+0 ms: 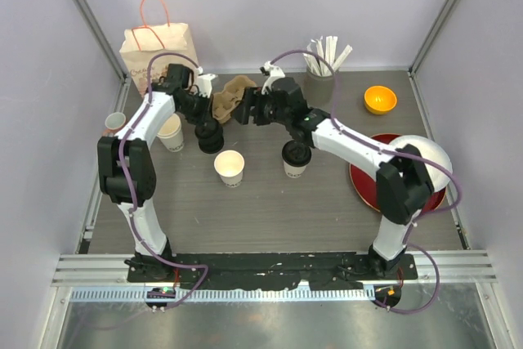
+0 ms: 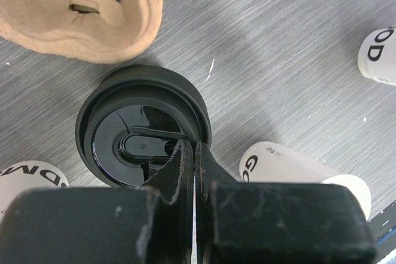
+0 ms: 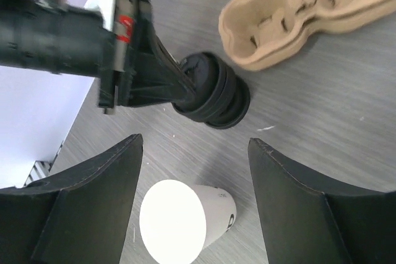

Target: Pack the takeout coffee

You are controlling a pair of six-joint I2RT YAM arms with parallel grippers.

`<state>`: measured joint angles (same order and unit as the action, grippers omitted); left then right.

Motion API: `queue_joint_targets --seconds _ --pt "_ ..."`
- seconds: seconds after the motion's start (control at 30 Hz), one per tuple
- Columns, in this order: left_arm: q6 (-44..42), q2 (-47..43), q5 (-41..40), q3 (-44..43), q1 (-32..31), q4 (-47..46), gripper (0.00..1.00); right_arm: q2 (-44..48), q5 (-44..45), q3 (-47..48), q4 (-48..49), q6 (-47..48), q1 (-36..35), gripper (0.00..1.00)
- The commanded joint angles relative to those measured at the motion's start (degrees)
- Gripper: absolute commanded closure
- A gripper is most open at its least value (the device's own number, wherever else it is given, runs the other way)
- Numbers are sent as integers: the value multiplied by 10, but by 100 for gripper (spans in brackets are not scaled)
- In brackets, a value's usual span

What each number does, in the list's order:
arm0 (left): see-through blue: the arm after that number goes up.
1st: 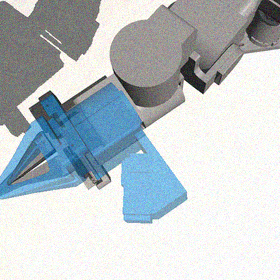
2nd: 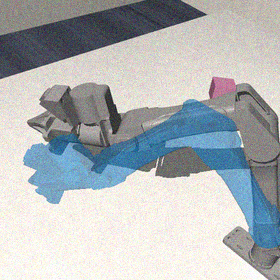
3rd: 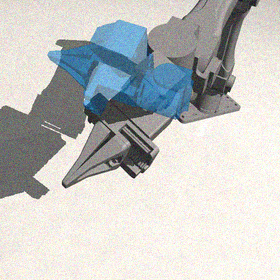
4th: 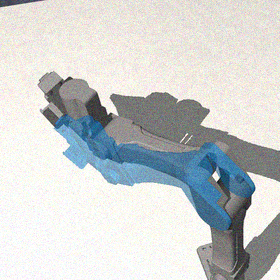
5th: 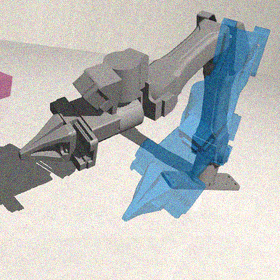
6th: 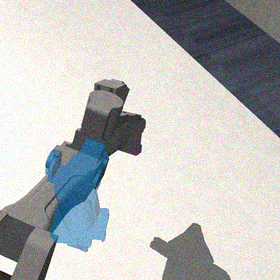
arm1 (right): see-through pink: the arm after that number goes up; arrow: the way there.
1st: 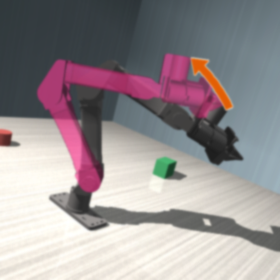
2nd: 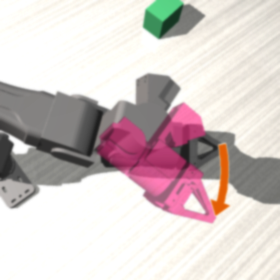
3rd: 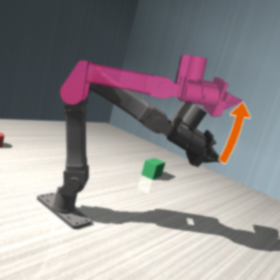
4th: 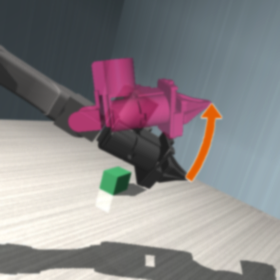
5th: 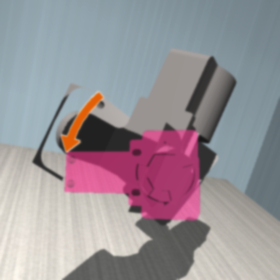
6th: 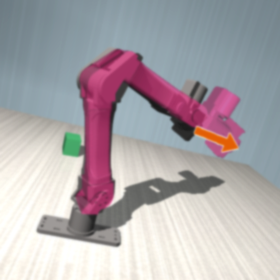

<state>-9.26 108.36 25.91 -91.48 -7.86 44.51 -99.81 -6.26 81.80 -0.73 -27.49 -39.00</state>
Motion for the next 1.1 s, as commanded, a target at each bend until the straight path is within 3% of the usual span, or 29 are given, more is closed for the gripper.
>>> queue_joint_targets --seconds 0.0,0.17,0.4,0.63,1.07 --pt "38 -11 25 -2 0 -42 100 -60 -50 13 66 -73 -1 26" --pt "52 -6 31 -8 1 -44 100 -162 -95 74 86 -109 -2 29" --pt "72 0 30 0 0 -47 100 -226 -102 89 120 -154 6 41" --pt "77 5 32 -1 0 -46 100 -266 -118 97 166 -192 7 44" --pt "80 7 50 -1 0 -44 100 -287 -108 108 155 -202 8 47"
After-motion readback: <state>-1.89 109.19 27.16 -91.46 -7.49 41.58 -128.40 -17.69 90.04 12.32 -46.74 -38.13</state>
